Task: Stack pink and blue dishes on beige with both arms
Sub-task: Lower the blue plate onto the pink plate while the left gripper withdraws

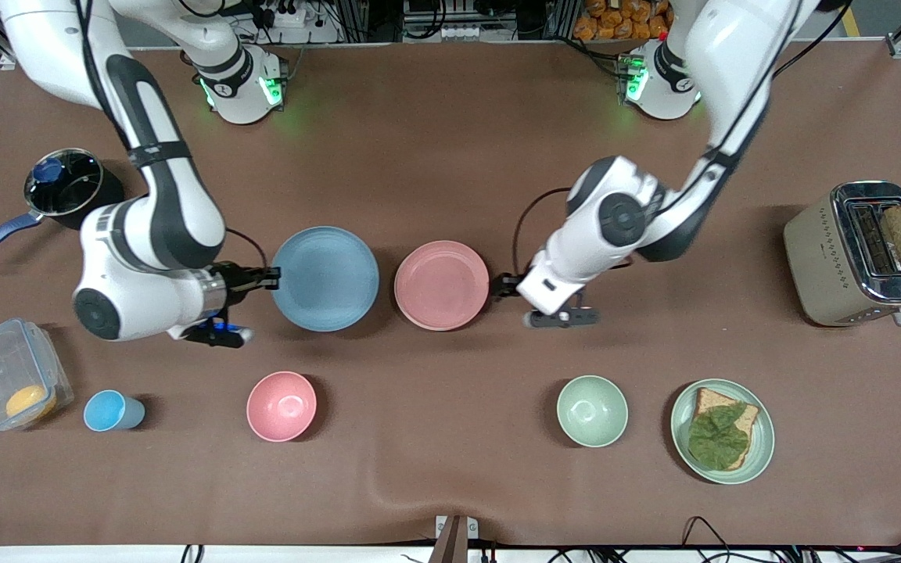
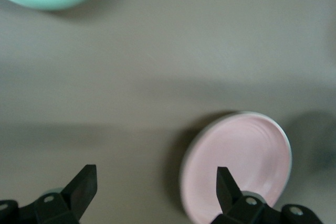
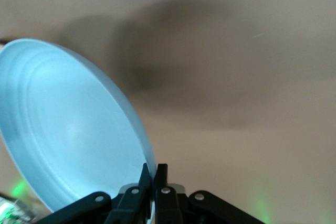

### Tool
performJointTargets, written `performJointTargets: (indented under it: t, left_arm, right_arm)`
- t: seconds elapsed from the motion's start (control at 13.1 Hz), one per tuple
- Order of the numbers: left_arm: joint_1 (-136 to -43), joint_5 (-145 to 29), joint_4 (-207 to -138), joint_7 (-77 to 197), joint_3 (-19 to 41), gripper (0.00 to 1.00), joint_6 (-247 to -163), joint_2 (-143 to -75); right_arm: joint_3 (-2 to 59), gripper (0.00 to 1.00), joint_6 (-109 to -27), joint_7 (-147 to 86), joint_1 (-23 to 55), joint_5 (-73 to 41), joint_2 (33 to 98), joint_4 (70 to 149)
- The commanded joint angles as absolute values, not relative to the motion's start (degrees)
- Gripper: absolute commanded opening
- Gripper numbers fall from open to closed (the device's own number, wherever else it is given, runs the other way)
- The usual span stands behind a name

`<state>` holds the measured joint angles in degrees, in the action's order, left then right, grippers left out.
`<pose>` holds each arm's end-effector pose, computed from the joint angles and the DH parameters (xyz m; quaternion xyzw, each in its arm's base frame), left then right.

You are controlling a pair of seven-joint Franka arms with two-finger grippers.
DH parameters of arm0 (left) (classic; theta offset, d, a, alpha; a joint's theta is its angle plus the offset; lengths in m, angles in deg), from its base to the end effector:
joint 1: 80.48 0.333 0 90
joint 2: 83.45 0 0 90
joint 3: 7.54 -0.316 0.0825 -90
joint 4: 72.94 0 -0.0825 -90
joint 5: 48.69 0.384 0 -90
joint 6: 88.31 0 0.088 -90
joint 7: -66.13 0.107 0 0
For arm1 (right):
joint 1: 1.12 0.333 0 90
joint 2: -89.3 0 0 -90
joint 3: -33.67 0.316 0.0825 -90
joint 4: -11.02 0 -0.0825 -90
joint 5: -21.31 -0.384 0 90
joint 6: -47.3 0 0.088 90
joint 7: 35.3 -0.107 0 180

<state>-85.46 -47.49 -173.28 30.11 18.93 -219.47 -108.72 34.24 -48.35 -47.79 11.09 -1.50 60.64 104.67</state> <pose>0.5848 -0.3214 0.3560 0.9920 0.0592 0.0114 0.1107 0.6036 0.1751 0.3067 -0.9535 0.0619 0.2620 0.1354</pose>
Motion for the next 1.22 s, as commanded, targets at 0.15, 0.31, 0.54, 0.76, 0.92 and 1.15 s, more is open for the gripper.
performJointTargets:
  t: [0.15, 0.31, 0.54, 0.76, 0.92, 1.15]
  left_arm:
    - [-72.08, -45.17, -175.77, 42.96, 19.09, 1.00, -208.21, -93.67]
    - [-69.68, -45.17, -175.68, 46.44, 18.83, 1.00, -206.18, -89.71]
    - [-66.07, -45.17, -173.41, 48.45, 18.91, 1.00, -199.35, -85.57]
    - [-65.98, -45.17, -166.65, 48.73, 18.74, 1.00, -189.06, -85.21]
    - [-65.98, -45.17, -165.23, 48.82, 18.56, 1.00, -186.41, -85.12]
    - [-65.98, -45.17, -165.14, 48.90, 18.82, 1.00, -184.64, -84.25]
  right_arm:
    - [33.84, 0.00, -50.77, -51.64, 18.20, -6.36, 56.00, 102.16]
    - [33.84, 0.00, -53.58, -53.14, 21.28, -8.99, 53.54, 101.02]
    - [33.84, 0.00, -56.84, -53.32, 23.84, -12.78, 51.34, 100.31]
    - [33.84, 0.00, -61.93, -53.32, 25.86, -14.53, 50.37, 100.31]
    - [33.84, 0.00, -63.00, -53.32, 26.57, -15.25, 49.32, 100.31]
    - [33.84, 0.00, -63.53, -53.15, 26.92, -15.16, 49.05, 100.31]
